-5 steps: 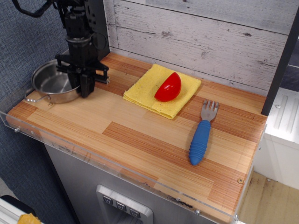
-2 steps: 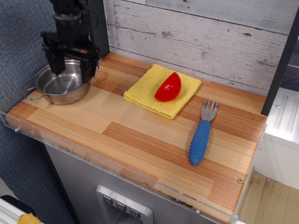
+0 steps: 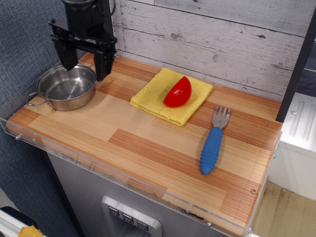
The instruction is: Place the pan on the far left edge
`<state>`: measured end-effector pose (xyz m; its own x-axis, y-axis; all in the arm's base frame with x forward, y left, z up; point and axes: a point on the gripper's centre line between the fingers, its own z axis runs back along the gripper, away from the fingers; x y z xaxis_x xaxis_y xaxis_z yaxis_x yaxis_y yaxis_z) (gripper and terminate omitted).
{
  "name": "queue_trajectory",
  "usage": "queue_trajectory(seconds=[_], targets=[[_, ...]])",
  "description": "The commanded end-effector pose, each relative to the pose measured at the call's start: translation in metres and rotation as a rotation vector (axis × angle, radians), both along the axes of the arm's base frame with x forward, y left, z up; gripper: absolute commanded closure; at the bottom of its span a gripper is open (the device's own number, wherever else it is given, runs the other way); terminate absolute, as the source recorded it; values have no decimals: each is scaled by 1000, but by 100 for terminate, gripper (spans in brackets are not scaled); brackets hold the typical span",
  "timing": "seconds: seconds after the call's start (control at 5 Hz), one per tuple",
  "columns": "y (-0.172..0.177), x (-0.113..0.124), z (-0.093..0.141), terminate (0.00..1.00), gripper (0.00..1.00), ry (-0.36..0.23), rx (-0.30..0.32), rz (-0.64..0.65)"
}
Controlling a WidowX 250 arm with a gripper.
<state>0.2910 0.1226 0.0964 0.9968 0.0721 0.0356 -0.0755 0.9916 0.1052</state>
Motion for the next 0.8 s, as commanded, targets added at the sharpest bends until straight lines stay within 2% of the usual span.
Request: queue_trajectory(seconds=[0.0,0.2,0.4,0.6], targets=[[-7,-1,12,0,0,-73,-11,-87],[-9,1,10,0,0,64,72,-93],[-9,1,10,0,0,64,72,-93],[-9,1,10,100,0,64,72,-93]])
